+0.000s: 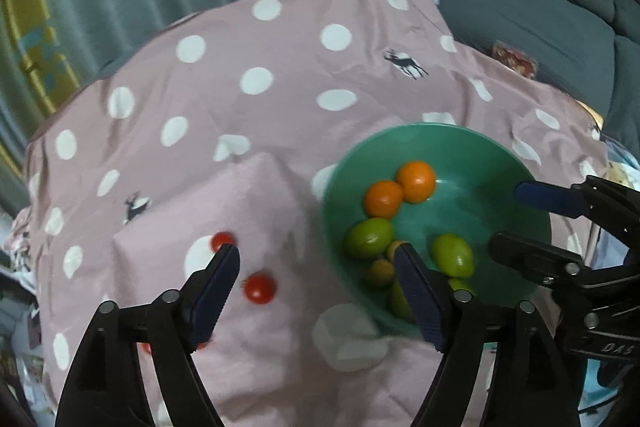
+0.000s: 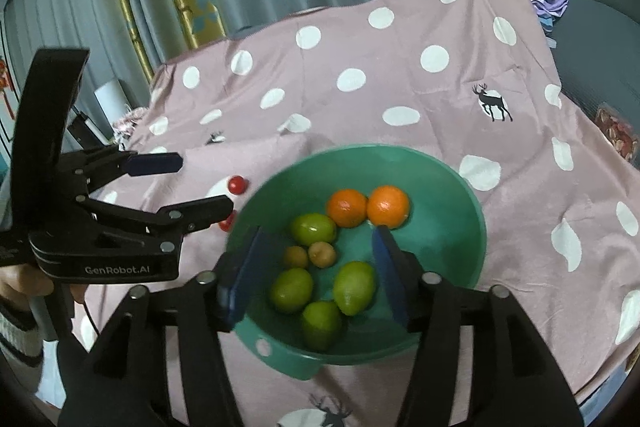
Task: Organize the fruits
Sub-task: 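Open both grippers to drop the yellow fruits into the green bowl, then move both grippers back toward the cherry tomatoes on the cloth, then grasp a cherry tomato with the right gripper while the left gripper grasps another, then carry both cherry tomatoes over the green bowl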
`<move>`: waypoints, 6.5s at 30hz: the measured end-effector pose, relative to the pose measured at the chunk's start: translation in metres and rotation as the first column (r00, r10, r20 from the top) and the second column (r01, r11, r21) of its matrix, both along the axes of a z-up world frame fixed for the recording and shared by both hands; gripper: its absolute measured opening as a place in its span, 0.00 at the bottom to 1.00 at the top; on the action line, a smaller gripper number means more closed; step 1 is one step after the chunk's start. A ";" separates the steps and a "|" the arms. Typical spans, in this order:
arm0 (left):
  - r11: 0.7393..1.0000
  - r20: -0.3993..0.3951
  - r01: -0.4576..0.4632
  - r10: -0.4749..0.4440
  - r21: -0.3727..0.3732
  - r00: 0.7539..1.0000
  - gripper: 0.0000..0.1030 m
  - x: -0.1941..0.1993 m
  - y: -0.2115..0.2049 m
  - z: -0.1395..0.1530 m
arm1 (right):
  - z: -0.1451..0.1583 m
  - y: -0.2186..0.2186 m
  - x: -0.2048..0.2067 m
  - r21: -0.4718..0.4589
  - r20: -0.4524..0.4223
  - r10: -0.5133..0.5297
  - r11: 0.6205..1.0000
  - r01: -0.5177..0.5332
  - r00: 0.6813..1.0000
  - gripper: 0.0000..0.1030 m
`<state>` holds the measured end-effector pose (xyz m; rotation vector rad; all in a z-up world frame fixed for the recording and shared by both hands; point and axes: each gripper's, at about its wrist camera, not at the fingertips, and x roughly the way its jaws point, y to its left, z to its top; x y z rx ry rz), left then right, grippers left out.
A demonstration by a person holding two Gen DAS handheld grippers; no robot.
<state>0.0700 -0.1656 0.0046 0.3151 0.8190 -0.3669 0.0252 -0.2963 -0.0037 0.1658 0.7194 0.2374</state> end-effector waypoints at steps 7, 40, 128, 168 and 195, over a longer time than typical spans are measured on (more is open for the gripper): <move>0.998 0.026 -0.063 0.063 -0.013 0.998 0.78 -0.014 0.033 0.007 | 0.015 0.018 -0.008 0.021 0.033 0.057 0.998 -0.057 0.998 0.61; 0.912 -0.152 -0.391 0.372 -0.121 0.916 0.78 -0.049 0.210 -0.056 | -0.023 0.155 0.009 -0.008 -0.121 0.400 0.915 -0.403 0.909 0.61; 0.957 -0.253 -0.267 0.232 -0.116 0.939 0.30 0.056 0.212 -0.115 | -0.073 0.180 0.076 0.070 -0.231 0.416 0.909 -0.411 0.879 0.28; 0.952 -0.155 -0.238 0.210 -0.191 0.965 0.30 -0.021 0.176 -0.038 | -0.026 0.153 0.027 0.056 -0.113 0.390 0.921 -0.386 0.914 0.28; 0.982 -0.050 -0.097 0.090 -0.165 0.995 0.30 -0.027 0.110 0.009 | 0.005 0.092 0.004 0.073 -0.004 0.264 0.962 -0.263 0.965 0.28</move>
